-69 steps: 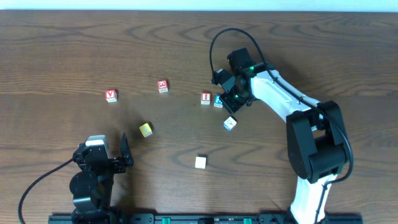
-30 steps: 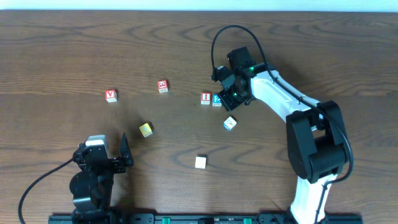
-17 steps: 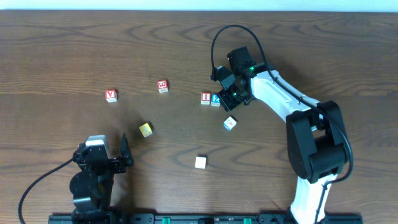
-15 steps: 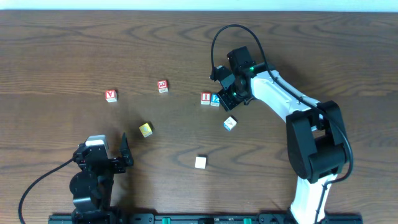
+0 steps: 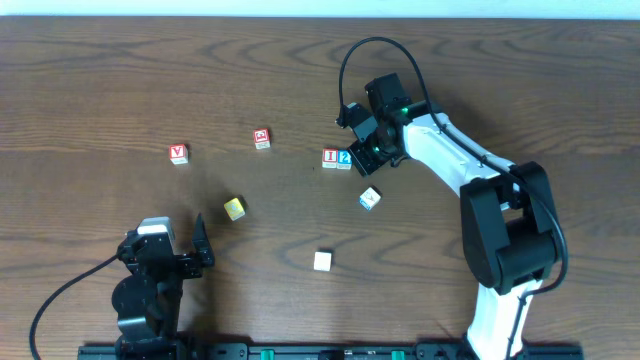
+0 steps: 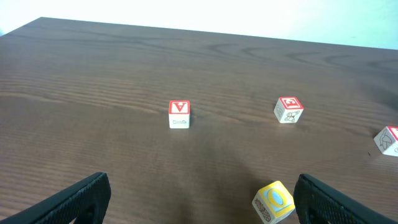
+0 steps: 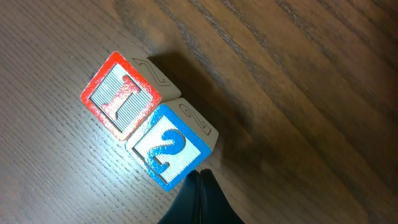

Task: Spell out Ai2

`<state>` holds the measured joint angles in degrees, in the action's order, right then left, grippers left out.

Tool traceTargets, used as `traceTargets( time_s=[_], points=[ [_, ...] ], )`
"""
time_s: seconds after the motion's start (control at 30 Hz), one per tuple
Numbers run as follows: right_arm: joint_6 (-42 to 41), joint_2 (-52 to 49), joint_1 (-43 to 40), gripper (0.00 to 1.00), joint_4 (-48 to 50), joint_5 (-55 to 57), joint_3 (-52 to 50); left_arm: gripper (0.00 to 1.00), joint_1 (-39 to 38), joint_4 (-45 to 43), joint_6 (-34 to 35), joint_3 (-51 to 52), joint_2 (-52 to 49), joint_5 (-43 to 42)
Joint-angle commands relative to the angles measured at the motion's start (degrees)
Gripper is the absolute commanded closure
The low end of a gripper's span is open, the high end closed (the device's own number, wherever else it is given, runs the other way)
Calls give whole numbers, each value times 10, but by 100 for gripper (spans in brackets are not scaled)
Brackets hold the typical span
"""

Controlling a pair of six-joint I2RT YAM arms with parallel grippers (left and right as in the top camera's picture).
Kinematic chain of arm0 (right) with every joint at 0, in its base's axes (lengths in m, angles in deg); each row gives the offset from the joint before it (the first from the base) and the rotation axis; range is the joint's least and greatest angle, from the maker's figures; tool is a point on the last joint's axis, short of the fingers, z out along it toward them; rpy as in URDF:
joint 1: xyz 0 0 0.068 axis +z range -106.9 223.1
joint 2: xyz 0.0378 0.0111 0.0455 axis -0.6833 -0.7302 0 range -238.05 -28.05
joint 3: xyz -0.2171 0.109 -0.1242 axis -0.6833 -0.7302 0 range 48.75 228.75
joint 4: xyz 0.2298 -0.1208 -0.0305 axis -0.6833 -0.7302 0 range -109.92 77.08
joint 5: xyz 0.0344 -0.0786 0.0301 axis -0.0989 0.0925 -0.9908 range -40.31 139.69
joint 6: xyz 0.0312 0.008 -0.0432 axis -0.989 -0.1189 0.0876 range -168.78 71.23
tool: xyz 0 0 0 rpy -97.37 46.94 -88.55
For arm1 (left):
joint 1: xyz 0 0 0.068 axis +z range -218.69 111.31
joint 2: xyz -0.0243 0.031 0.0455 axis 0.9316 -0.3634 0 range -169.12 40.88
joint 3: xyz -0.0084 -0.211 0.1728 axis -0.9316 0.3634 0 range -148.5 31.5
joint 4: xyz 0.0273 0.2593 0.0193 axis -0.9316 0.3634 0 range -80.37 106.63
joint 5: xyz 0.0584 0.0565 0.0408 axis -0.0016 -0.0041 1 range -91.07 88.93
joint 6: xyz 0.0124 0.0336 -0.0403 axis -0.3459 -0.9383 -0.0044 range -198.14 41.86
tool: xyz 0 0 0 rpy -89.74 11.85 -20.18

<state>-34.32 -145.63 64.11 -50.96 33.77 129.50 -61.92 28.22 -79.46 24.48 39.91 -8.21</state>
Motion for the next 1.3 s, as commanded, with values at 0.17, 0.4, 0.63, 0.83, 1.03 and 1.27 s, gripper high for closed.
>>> traceTargets(
  time_s=[0.17,0.4,0.63,0.83,1.03,1.27],
  points=[
    [-28,3,-5,99,9,95,-5,5,3,4,0,13,3,-1],
    [-43,117,-33,15,-18,147,-6,5,3,4,0,13,3,-1],
    [-43,352,-43,1,-44,166,-85,5,3,4,0,13,3,-1],
    [-43,621,-47,1,24,175,-272,5,3,4,0,13,3,-1],
    [-44,783,-49,1,24,170,-404,5,3,4,0,13,3,-1],
    [-63,847,-49,1,-69,170,-478,5,3,4,0,13,3,-1]
  ],
)
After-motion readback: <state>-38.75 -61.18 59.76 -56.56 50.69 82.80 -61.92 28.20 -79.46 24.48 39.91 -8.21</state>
